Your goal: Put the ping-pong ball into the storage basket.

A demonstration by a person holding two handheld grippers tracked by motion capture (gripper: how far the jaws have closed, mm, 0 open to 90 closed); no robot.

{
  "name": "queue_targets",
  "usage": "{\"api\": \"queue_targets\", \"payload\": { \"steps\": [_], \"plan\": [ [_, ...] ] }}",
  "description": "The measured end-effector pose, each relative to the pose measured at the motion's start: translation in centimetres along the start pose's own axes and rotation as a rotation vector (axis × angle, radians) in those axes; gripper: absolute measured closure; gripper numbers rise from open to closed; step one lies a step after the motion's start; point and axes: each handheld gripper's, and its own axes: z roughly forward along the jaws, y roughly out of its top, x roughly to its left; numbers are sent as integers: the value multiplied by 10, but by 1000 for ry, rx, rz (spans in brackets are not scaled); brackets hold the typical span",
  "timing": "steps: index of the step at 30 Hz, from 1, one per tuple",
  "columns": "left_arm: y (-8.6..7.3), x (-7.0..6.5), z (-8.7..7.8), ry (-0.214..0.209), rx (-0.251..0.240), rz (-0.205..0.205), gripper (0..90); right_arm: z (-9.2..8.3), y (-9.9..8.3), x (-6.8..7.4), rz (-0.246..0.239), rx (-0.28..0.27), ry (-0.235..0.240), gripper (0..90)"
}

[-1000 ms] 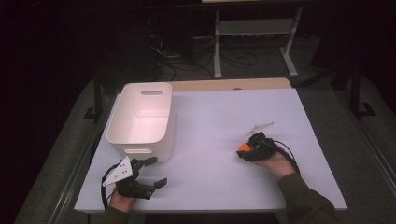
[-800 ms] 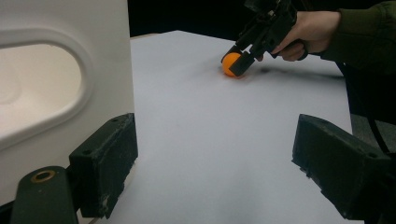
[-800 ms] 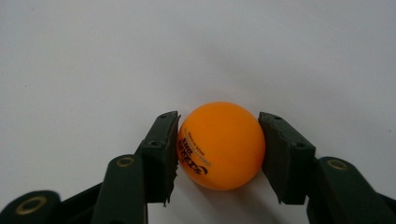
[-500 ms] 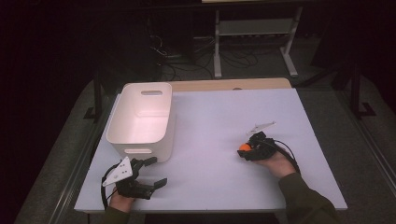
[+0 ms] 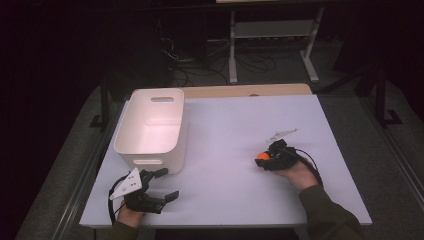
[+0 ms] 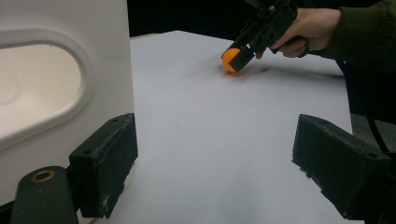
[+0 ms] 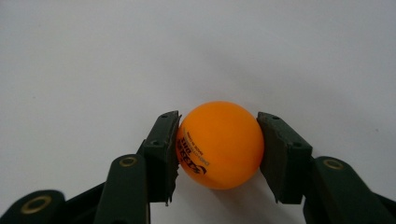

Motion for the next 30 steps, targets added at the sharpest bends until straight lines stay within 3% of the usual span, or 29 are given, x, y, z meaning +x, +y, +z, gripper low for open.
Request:
{"api": "queue_targets", "payload": {
  "steps": [10,30],
  "plan": [
    [0,0,0,0,1,-4,140,-7,5,2,4,-29,11,496],
    [0,0,0,-1,0,-6,140,-8,18,8,-17,-35,29,496]
  ]
}}
